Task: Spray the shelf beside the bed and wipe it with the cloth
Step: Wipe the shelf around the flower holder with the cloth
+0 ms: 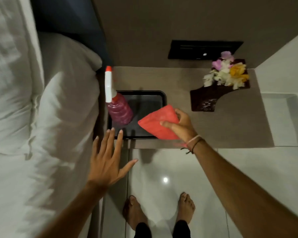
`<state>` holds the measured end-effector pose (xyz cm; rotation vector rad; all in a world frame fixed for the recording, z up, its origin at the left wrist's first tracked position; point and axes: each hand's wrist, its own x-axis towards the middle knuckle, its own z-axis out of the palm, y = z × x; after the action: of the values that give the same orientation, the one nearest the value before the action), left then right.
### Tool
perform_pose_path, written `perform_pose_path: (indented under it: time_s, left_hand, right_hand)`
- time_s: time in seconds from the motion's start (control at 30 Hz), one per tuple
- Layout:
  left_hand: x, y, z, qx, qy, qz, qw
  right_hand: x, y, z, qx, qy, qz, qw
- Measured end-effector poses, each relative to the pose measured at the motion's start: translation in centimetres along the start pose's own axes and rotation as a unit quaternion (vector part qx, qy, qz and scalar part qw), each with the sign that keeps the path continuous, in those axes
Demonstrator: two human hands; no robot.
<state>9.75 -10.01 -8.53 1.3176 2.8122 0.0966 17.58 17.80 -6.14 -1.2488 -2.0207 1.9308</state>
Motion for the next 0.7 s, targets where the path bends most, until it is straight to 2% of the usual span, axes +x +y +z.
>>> perform_pose_path:
  time_s: [0.07,0.13,0.2,0.3,0.37,0.5,0.57,0.7]
  left_hand:
    - [0.1,2.4,0.0,0.000,0.008,0.040,0.999]
    - [1.5,4.9,-0.8,-0.016,0.014,0.061,0.998]
    - [4.3,9.2,-2.2,-0.046,0.024,0.092,0.994]
    - [9.2,14.5,-5.4,-0.111,0.097,0.119,0.982]
    - [13.2,18.2,-7.8,-0.151,0.138,0.130,0.970]
    - [21.7,24.0,-11.7,-0.184,0.154,0.205,0.949]
    - [25.4,25.6,-12.6,-0.141,0.117,0.271,0.945]
    - [30.3,26.5,-11.7,0.000,-0.042,0.351,0.936]
  right_hand:
    - [-2.8,1.7,-2.5,0.144,0.031,0.081,0.986]
    - [-5.1,3.4,-4.6,0.275,0.017,0.172,0.946]
    - [-7.2,5.1,-7.5,0.374,0.008,0.213,0.902]
    - [-9.2,6.5,-10.1,0.463,0.022,0.213,0.860]
    - [-9.8,7.2,-11.9,0.491,0.029,0.193,0.849]
    - [-9.9,8.1,-14.8,0.523,0.053,0.145,0.838]
    - [-9.6,8.2,-15.5,0.542,0.069,0.128,0.828]
    - [-8.7,8.0,-15.7,0.575,0.127,0.102,0.802]
